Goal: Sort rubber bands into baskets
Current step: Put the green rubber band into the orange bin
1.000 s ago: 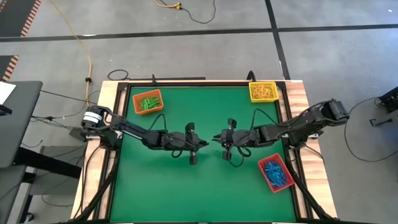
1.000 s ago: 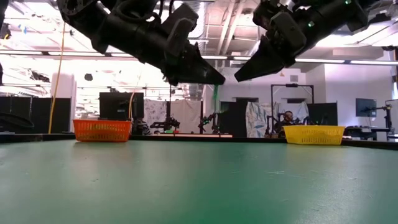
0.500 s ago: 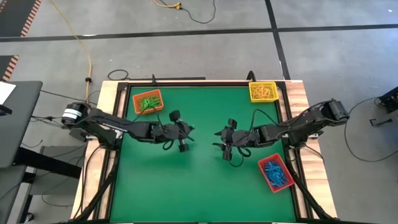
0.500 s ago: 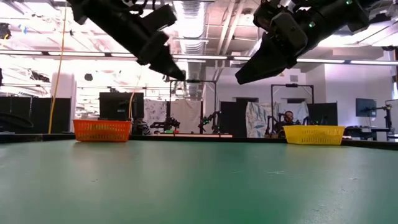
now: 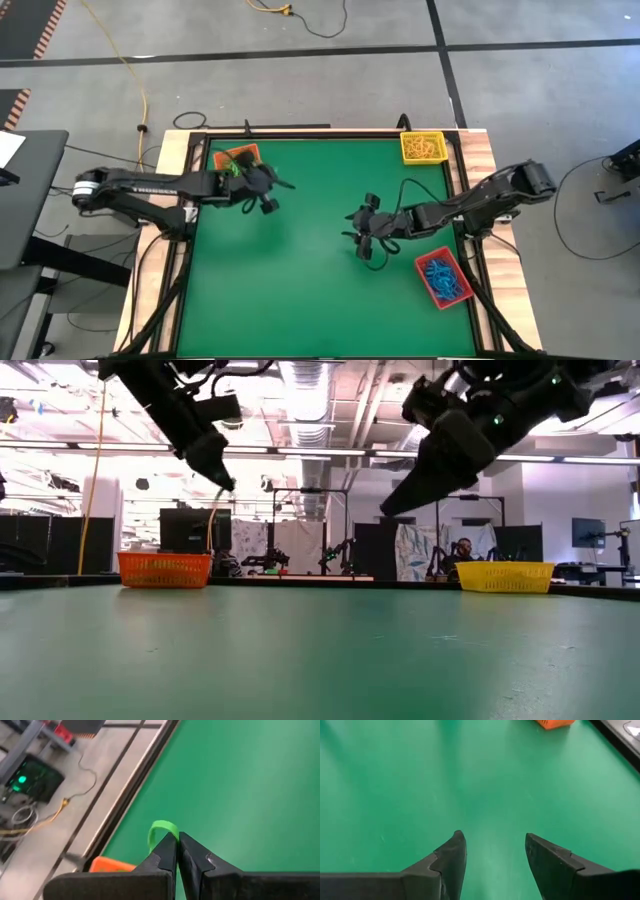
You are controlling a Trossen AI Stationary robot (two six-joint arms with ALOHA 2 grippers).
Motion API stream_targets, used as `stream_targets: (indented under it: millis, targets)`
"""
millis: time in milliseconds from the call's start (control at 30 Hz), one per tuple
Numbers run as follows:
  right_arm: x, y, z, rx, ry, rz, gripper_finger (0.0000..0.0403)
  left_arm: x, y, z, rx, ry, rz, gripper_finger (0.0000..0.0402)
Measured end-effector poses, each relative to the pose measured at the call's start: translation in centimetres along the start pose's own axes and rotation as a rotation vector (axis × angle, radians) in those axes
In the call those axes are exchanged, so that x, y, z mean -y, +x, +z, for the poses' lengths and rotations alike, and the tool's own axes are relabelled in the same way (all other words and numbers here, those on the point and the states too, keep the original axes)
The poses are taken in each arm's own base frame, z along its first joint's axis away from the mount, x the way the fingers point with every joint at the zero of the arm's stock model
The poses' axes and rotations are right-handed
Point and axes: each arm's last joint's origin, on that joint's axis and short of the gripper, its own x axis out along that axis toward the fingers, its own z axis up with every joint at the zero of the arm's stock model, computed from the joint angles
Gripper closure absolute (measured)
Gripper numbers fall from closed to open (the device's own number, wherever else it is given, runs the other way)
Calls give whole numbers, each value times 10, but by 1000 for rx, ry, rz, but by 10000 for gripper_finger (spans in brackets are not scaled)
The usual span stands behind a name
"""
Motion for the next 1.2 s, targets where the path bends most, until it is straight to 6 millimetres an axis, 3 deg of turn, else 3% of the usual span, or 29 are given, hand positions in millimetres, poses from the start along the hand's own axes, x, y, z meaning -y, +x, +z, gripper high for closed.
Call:
stream_targets:
  millis: [233, 633, 867, 1200]
  targets:
    - [-2, 5, -4, -21, -14, -3, 174, -38, 11, -15, -105, -54, 45, 401]
    - [-3, 4, -4, -20, -21, 2, 175, -82, 50, -69, -223, -213, -60, 401]
    - [-3, 5, -4, -20, -21, 2, 175, -97, 62, -87, -144, -323, -119, 401]
    - [-3, 5, -4, -17, -19, 2, 175, -103, 66, -92, -60, -423, -198, 401]
